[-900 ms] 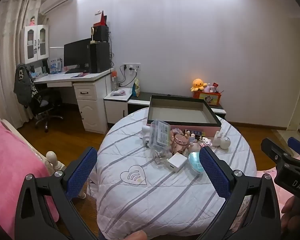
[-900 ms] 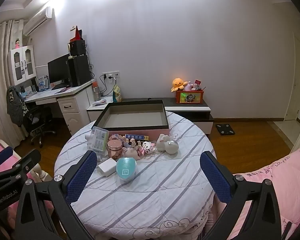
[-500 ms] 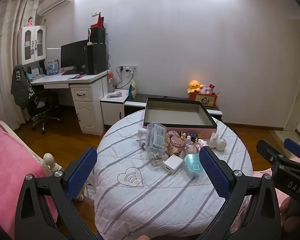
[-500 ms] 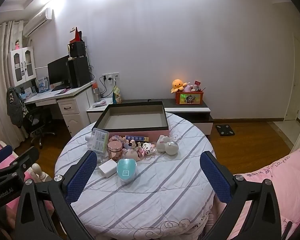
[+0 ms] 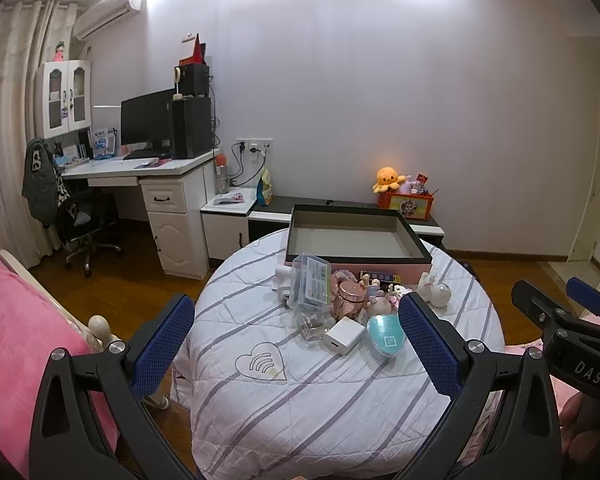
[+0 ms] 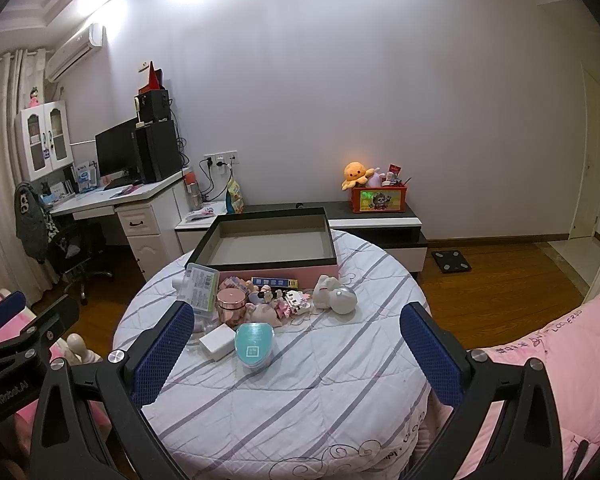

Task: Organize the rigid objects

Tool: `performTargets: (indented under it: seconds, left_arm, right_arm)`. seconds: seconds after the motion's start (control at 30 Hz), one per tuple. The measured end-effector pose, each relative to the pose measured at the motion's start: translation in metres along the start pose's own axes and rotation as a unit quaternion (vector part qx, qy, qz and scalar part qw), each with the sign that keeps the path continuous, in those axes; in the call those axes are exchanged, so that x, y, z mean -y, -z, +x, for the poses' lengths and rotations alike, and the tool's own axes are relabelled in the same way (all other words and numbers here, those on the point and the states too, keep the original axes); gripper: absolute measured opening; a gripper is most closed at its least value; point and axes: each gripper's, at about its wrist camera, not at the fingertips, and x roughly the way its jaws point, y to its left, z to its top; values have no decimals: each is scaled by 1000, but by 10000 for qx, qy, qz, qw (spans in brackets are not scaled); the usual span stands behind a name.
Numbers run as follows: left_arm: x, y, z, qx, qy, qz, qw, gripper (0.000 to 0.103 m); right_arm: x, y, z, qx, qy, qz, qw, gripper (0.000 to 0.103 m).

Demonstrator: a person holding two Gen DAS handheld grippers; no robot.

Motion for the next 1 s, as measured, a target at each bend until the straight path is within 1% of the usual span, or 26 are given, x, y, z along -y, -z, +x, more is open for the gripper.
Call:
performTargets:
  seconds: [0.33,1.0]
  left_arm:
    - [-2,-4,-6,110,17,-56,9999,103]
    - [-5,-4,-4,55,31,-145,9999,103]
  right_arm:
    - [-1,-1,-1,38,-21,4,10000,103]
    - [1,-3,-1,88,1,5,10000,103]
